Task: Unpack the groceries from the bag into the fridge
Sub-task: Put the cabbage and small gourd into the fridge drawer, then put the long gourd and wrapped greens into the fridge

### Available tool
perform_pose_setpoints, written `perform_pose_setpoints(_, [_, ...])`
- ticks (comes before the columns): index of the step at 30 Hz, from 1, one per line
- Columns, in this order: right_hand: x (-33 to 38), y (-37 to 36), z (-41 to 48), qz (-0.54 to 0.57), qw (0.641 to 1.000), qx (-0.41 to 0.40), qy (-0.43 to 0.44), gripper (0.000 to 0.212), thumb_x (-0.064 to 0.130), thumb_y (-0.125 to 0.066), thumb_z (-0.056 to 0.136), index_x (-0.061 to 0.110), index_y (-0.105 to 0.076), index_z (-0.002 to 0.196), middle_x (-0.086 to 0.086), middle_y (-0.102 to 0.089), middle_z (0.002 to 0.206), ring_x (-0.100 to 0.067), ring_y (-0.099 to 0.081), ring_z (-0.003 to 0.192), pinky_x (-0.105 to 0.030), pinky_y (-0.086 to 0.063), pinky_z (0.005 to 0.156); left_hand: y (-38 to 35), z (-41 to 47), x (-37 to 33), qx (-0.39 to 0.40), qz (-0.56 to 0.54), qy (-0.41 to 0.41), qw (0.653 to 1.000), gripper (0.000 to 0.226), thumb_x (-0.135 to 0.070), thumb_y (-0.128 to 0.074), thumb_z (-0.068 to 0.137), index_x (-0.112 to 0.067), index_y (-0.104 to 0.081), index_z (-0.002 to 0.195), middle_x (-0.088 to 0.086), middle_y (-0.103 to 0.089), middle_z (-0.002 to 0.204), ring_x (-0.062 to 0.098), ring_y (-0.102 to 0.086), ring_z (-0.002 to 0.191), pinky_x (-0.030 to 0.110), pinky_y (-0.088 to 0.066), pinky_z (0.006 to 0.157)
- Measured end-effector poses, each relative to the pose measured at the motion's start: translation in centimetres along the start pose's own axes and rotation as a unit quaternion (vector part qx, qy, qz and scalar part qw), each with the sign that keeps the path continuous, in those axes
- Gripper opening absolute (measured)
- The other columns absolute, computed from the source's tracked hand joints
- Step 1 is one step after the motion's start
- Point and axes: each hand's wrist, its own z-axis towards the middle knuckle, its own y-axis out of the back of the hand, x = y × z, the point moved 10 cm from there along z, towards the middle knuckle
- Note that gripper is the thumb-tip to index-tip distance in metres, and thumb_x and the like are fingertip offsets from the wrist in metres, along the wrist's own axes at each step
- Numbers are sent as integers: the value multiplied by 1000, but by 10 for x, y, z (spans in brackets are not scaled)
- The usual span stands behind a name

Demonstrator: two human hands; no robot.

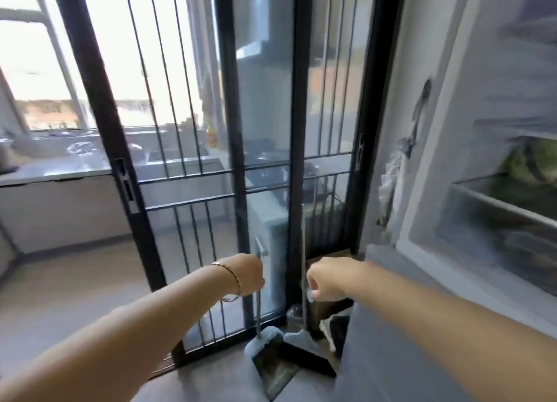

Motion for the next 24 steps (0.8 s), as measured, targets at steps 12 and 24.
perform_pose_setpoints(12, [547,6,-86,-142,901,-84,401,33,26,-48,92,9,-61,117,-12,-60,119,-31,-58,108,-32,-48,83,-116,-457,347,-65,-147,408,899,24,-26,-48,89,-11,-65,95,12,-65,109,28,-60,103,28,-46,81])
perform_pose_setpoints(24, [955,-112,-390,-264,696,-29,667,24,14,-45,91,2,-64,101,-8,-62,89,-22,-59,80,-28,-45,64,-287,-985,407,-48,-242,713,656,18,-25,-45,86,-18,-59,76,8,-67,105,28,-63,95,26,-45,74])
